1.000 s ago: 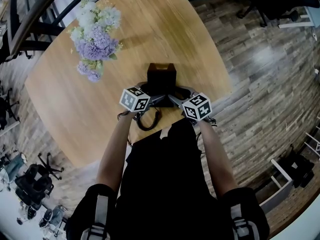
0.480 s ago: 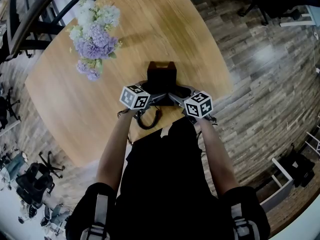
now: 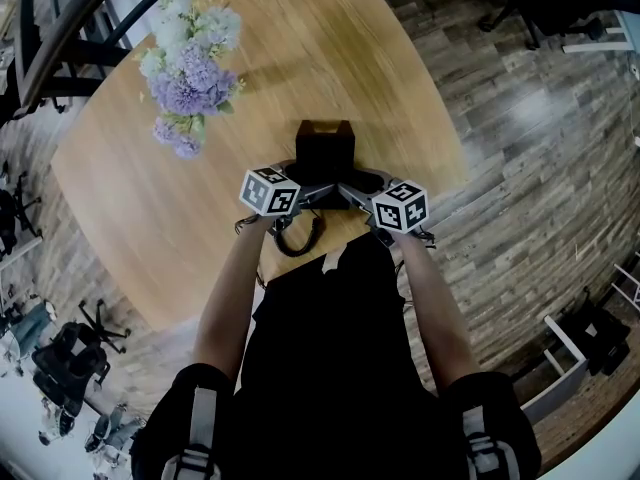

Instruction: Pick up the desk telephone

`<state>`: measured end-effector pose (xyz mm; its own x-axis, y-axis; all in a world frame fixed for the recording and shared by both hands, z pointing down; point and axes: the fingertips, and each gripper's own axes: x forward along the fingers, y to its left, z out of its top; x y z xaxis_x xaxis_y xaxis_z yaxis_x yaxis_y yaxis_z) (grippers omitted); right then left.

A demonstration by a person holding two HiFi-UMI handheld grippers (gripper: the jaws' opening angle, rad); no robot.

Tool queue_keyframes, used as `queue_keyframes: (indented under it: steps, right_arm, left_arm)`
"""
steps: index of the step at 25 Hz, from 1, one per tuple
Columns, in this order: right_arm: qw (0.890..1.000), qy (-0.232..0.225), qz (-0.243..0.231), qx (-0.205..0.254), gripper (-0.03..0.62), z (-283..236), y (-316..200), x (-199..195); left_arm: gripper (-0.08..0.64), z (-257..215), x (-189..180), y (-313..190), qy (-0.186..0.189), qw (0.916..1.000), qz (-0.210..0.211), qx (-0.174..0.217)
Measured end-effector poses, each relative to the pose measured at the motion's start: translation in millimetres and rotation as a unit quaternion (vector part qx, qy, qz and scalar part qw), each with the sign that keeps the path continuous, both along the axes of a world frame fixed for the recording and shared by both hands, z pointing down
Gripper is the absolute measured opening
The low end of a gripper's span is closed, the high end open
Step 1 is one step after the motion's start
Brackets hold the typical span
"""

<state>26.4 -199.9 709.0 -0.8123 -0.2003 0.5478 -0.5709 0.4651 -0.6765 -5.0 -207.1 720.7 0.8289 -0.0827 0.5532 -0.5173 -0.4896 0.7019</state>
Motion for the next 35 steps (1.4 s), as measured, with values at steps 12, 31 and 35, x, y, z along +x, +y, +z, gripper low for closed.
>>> queue_keyframes:
  steps: [12, 31, 35]
  right_arm:
    - [1.0, 0.009, 0.008, -0.004, 0.176, 0, 1, -1]
    - [1.0, 0.018, 0.004, 0.015, 0.176, -23, 9, -12]
    - [0.999, 0.027, -0.003, 0.028, 0.176, -35, 9, -17]
  left_arm:
    - [0.304, -1, -2, 2, -0.008, 0.9999, -0.002, 0.007]
    - [0.295, -24, -12, 10, 0.004, 0.9995, -0.009, 0.03]
    - [0.291, -36, -17, 12, 0.01, 0.999, -0.014, 0.04]
